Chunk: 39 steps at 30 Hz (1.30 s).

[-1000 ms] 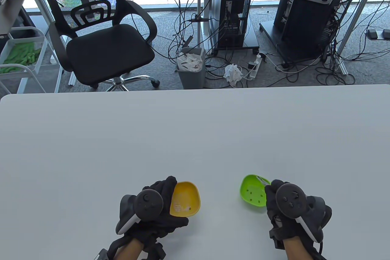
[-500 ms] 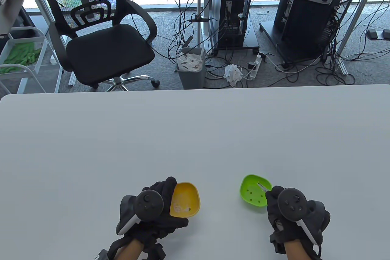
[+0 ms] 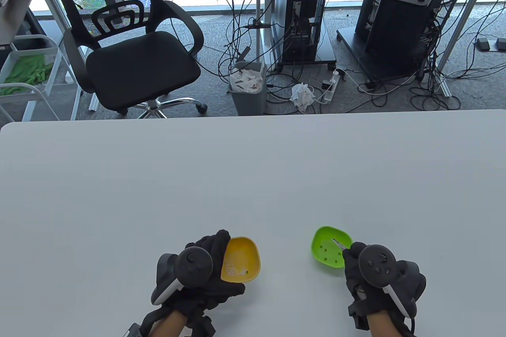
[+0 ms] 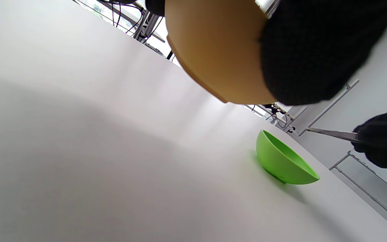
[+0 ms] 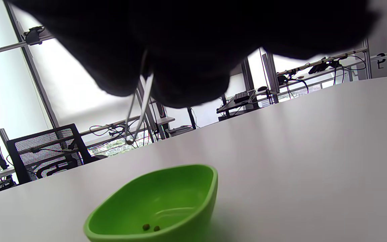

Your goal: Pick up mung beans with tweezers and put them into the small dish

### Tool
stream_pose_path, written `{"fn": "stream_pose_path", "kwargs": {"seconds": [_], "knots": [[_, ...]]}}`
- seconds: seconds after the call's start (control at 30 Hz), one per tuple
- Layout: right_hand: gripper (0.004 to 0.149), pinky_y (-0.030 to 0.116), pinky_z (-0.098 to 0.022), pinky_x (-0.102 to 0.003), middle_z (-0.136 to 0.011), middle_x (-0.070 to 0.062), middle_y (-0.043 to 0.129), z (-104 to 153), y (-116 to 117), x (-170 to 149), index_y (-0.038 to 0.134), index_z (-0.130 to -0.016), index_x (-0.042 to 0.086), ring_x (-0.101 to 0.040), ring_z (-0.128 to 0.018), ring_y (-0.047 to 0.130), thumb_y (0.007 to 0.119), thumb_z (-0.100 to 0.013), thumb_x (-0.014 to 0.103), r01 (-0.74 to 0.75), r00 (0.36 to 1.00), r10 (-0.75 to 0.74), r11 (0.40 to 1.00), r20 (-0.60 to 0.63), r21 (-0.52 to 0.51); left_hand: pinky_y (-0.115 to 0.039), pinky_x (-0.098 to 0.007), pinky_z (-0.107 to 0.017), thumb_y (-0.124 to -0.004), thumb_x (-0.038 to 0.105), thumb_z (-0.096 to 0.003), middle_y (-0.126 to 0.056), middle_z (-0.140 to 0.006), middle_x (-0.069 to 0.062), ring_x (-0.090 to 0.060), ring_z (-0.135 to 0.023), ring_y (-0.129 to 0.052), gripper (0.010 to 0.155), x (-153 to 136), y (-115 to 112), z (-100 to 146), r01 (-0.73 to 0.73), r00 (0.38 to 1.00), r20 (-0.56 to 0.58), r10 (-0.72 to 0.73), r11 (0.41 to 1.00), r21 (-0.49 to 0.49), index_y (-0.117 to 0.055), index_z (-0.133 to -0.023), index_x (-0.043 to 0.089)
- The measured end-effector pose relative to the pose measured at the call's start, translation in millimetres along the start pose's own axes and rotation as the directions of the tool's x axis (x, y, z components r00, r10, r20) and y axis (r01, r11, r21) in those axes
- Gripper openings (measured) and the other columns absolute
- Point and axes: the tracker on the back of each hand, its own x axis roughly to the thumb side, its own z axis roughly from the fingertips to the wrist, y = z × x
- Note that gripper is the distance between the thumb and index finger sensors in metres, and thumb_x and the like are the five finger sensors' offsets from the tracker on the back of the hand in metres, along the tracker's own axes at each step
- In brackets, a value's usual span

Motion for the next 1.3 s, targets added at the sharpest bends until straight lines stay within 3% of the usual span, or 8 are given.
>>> {"fn": "stream_pose_path", "kwargs": {"seconds": [0.43,0.6,0.9,1.07,1.3], "knots": [[0.036,0.088,-0.020,-0.033,-0.047,-0.014,0.098,0.8,0.7,1.2,0.097,-0.068,0.006,-0.007,-0.023,0.091,0.087,-0.046,0.033,0.007,1.000,-0.007,1.000,-0.001,0.013,-0.023,-0.069,-0.077,-0.098,0.060,-0.0341,-0.037,-0.119,-0.013,-0.046,-0.112,-0.038,0.118,0.6,0.2,-0.1,0.001,1.000,0.003,-0.001,1.000,0.002,-0.024,-0.115,0.015],[0.036,0.088,-0.020,-0.033,-0.048,-0.014,0.098,2.5,-2.6,18.3,0.097,-0.068,0.006,-0.007,-0.023,0.091,0.087,-0.047,0.033,0.016,0.999,-0.016,1.000,0.052,0.013,-0.023,-0.069,-0.077,-0.098,0.060,-0.0340,-0.037,-0.119,-0.013,-0.046,-0.112,-0.038,0.119,0.5,0.2,-0.7,-0.001,1.000,0.001,0.001,1.000,0.001,-0.024,-0.115,0.015],[0.036,0.087,-0.020,-0.033,-0.048,-0.014,0.098,21.7,-20.8,104.8,0.097,-0.068,0.005,-0.007,-0.023,0.091,0.087,-0.047,0.033,0.046,0.946,-0.055,0.998,0.319,0.034,-0.023,-0.069,-0.077,-0.098,0.060,-0.0341,-0.037,-0.119,-0.013,-0.046,-0.112,-0.038,0.118,1.3,0.1,-1.1,0.003,1.000,0.000,-0.003,1.000,-0.004,-0.024,-0.115,0.015],[0.036,0.087,-0.020,-0.033,-0.048,-0.014,0.098,39.9,-11.7,152.8,0.097,-0.068,0.006,-0.007,-0.023,0.091,0.087,-0.047,0.033,-0.073,0.883,0.027,0.994,0.469,0.079,-0.023,-0.069,-0.077,-0.098,0.060,-0.0339,-0.037,-0.119,-0.013,-0.046,-0.112,-0.038,0.119,2.5,-0.5,-1.7,0.011,1.000,0.008,-0.011,1.000,-0.005,-0.024,-0.115,0.015],[0.036,0.087,-0.021,-0.033,-0.048,-0.014,0.098,51.1,9.7,186.7,0.097,-0.068,0.006,-0.007,-0.023,0.091,0.088,-0.047,0.033,-0.298,0.806,0.192,0.949,0.560,0.104,-0.023,-0.069,-0.077,-0.098,0.060,-0.0338,-0.037,-0.119,-0.013,-0.046,-0.112,-0.038,0.119,2.7,0.8,-0.7,0.012,1.000,0.013,-0.012,1.000,0.005,-0.024,-0.115,0.015]]}}
